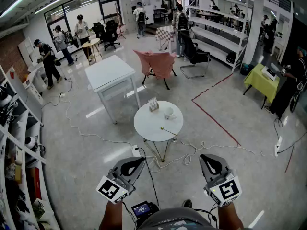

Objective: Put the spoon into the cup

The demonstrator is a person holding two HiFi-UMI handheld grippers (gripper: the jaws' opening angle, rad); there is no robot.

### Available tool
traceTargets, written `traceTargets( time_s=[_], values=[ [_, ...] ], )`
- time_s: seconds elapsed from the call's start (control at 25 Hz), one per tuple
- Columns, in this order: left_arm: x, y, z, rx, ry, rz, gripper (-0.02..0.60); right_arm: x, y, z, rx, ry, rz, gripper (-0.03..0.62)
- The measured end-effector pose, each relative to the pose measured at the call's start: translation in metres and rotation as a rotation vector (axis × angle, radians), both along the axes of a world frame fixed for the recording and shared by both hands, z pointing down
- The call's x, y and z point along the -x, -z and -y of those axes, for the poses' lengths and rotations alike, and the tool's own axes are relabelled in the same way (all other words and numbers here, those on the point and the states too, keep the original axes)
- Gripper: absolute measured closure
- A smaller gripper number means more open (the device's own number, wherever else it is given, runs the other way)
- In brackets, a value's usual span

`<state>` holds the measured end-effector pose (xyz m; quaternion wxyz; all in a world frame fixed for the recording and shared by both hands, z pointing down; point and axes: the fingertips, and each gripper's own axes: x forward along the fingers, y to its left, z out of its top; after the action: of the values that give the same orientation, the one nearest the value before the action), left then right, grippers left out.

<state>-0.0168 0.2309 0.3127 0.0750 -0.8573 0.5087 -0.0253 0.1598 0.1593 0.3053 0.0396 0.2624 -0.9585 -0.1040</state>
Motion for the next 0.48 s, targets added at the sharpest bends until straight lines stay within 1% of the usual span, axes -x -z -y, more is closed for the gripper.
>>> traceTargets(
  time_s=[0.08, 0.16, 0.4, 0.48],
  values=[
    [0.0011, -0.0012, -0.0006, -0.001, -0.001, -0.002, 0.581, -0.0005, -0.0065, -0.0007, 0.071, -0.029, -0.011, 0.594],
    [0.0018, -0.0020, -0.0010, -0.002, -0.002, -0.004, 0.581, -0.0003, -0.0090, -0.0008, 0.104, -0.047, -0.020, 0.592],
    [0.0054, -0.0022, -0.0022, 0.002, -0.009, -0.007, 0.581, 0.0058, -0.0100, -0.0052, 0.107, -0.042, -0.022, 0.592],
    [0.0075, -0.0035, -0.0028, 0.004, -0.013, -0.007, 0.581, 0.0077, -0.0100, -0.0055, 0.112, -0.055, -0.028, 0.592]
  ],
)
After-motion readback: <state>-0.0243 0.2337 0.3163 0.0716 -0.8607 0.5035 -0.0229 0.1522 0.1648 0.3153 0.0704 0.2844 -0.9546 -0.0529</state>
